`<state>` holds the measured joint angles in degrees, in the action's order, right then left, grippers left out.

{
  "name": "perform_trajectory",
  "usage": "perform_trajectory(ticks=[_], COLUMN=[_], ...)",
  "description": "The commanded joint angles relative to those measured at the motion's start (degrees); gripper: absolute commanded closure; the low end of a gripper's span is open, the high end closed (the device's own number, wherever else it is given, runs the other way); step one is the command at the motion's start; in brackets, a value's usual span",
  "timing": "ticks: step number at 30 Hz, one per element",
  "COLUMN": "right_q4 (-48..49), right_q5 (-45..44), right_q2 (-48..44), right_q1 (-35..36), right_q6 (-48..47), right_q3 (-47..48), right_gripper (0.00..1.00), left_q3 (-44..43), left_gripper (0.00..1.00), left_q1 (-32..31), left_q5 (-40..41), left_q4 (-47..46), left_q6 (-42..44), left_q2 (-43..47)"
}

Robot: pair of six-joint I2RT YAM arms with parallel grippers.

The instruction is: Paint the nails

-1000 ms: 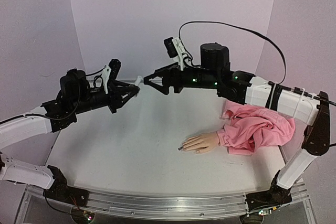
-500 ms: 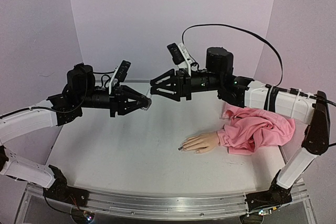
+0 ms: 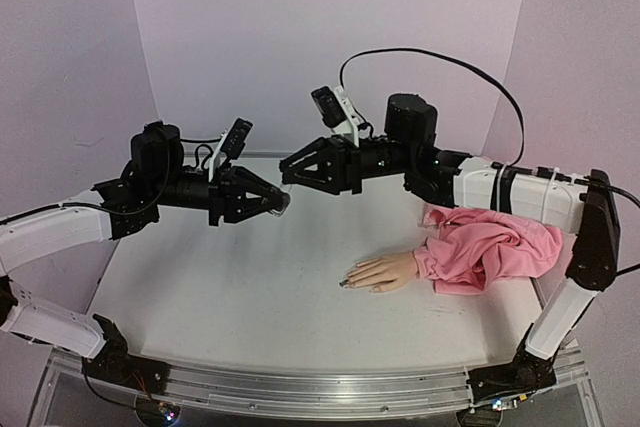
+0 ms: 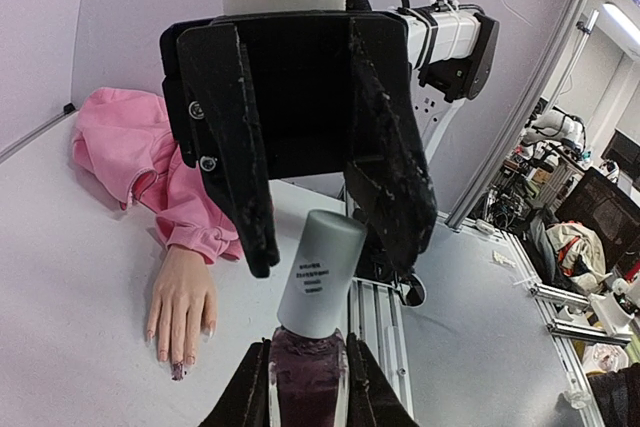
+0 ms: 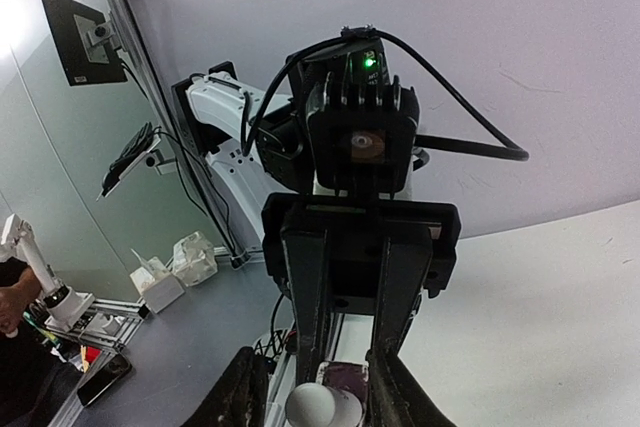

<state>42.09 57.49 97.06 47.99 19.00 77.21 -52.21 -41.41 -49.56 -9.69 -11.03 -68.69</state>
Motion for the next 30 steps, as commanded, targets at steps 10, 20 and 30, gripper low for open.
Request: perform_trajectory(ticks=[10,20,30], right_q4=[7.4,14.2,20.1], right_q5=[3.0,-1.0,-15.4], right_q2=[0.5,2.7,8.0], right_q1=[0.5,2.3,6.4], right_q6=[3.2,8.8,18.2], right_q3=[1.9,-0.8,-1.8], right_gripper=[0.89,1.00,1.00], left_q3=[-2.0,-0.2,5.6], left_gripper=[1.00,1.00,1.00], left_q1=[0.4,0.7,1.8], left_q5=[-1.7,1.1,16.9], left_q4=[-4.8,-6.9,-10.5], left_q6=[0.1,0.3,4.7], left_q2=[1.7,4.5,11.2])
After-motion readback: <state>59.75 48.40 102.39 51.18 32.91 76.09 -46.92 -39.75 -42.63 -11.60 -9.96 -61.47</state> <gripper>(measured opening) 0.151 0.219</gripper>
